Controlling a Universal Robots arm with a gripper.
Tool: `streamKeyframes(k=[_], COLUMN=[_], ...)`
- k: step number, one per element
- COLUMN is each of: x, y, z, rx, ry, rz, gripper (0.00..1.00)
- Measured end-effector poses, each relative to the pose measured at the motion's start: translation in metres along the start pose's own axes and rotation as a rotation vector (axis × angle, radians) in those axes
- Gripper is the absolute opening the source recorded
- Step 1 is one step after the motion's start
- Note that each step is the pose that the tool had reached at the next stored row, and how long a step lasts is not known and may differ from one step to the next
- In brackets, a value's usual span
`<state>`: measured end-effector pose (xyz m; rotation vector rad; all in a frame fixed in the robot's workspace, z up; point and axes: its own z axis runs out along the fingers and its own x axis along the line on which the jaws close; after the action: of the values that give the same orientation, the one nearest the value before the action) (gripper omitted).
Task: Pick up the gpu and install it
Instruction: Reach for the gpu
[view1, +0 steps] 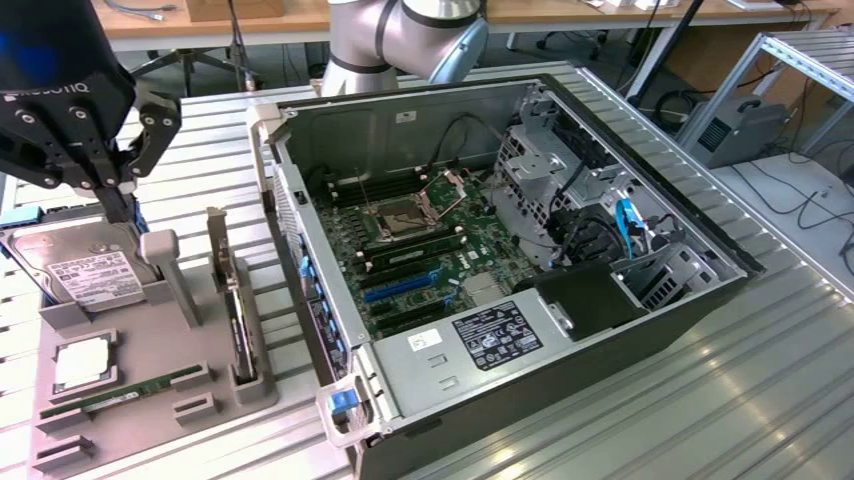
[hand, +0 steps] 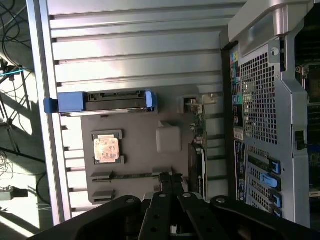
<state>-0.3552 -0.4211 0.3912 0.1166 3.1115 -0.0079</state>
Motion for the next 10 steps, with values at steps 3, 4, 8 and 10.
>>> streamKeyframes(k=[3,4,8,10], x=[0.0,0.0,-0.001,-0.001], y=[-0.0036,-0.0048,-0.0094,-0.0127], z=[0.0002,0.0003,0.0005,0.0008], rx=[0.0015,0.002,0.0042,0.0057], ry=[-0.0001,-0.0001,-0.0003,-0.0004], rz=[0.0,0.0,0.0,0.0], gripper=[0.11,0.11,0.11,0.11])
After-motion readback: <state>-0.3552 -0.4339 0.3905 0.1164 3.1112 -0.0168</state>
